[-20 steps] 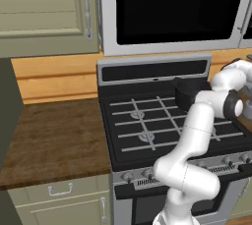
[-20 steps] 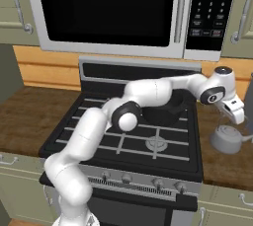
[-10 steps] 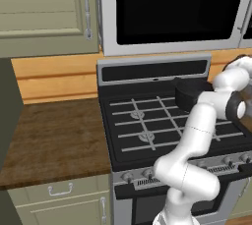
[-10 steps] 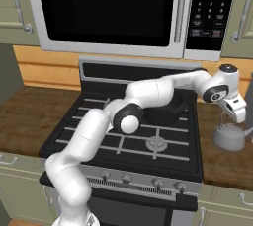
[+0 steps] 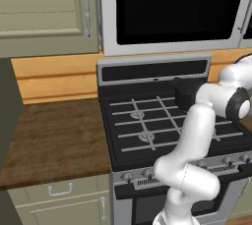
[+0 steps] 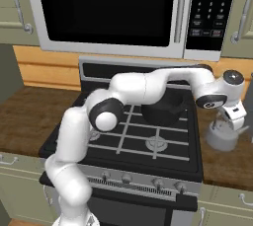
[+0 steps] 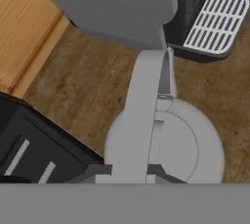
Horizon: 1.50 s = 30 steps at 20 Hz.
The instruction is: Pick the kettle from the counter and place it on a stove burner. Then turn the burner on.
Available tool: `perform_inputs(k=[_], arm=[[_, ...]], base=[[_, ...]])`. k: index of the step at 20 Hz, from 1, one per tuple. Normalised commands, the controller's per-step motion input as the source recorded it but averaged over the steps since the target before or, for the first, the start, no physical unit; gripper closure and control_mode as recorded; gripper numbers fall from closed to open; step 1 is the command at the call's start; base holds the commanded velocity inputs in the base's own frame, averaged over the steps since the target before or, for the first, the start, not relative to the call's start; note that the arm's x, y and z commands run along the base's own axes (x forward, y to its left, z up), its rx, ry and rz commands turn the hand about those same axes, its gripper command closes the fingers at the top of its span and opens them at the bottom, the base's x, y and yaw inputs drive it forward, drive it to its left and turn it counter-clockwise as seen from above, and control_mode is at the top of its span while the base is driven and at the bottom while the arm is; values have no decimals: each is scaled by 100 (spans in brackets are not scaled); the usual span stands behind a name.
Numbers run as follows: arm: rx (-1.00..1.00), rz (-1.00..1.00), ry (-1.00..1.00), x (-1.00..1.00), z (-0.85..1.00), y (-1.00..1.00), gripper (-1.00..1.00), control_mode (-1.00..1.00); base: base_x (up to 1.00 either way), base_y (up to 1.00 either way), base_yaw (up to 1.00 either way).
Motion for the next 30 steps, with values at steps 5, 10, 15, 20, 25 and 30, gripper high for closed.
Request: perform_inputs(k=[5,10,15,20,25,30], arm=[[-3,0,-5,-40,83,53,100,-100],[-6,2,0,-49,66,65,100,-100],[-5,1,0,-50,31,77,100,-100],[0,0,0,-33,21,76,100,-100],[0,0,0,-25,10,66,100,-100],[0,0,0,-25,12,41,100,-100]], base=[[0,0,0],[0,0,0],[0,0,0],[0,0,0],[0,0,0],[0,0,0]])
